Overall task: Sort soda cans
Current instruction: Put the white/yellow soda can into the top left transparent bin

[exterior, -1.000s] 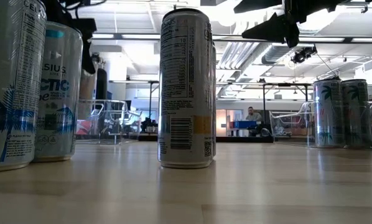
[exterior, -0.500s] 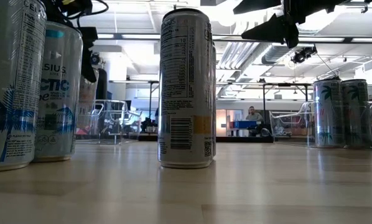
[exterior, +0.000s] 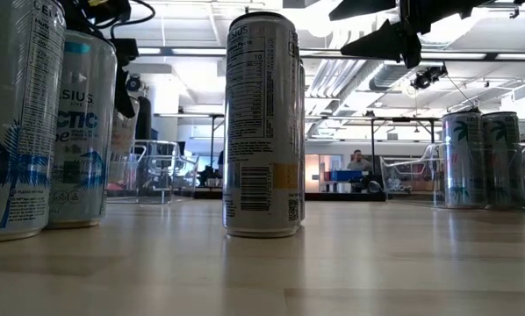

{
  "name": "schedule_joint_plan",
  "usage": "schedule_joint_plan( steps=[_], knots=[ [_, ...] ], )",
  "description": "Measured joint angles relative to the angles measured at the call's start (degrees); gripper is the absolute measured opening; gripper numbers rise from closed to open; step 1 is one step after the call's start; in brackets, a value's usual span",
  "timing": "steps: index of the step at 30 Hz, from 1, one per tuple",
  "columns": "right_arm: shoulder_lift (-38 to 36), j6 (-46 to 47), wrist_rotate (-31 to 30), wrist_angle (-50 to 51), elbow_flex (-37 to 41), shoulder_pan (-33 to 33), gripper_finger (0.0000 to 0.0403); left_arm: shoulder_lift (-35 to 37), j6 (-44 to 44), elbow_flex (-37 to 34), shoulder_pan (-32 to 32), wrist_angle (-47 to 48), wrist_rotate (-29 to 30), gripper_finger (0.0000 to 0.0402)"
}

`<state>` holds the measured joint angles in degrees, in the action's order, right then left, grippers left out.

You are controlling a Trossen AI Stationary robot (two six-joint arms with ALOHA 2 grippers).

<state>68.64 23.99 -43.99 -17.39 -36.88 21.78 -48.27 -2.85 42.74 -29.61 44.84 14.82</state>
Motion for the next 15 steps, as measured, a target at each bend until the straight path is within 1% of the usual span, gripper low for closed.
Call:
schedule_joint_plan(
  steps=[3, 11, 15],
  knots=[
    [0.00, 0.40, 0.02, 0.00, 0.00, 0.00, 0.0310, 0.00, 0.56, 0.00, 0.00, 0.00, -1.04, 0.0266],
    [0.00, 0.55, 0.00, 0.00, 0.00, -0.02, 0.0310, 0.87, 3.65, 0.00, 0.00, 0.61, -1.52, 0.0266],
    [0.00, 0.57, 0.00, 0.01, 0.00, -0.03, 0.0310, 1.64, 4.20, 0.00, 0.00, 0.97, -4.89, 0.0266]
  ],
)
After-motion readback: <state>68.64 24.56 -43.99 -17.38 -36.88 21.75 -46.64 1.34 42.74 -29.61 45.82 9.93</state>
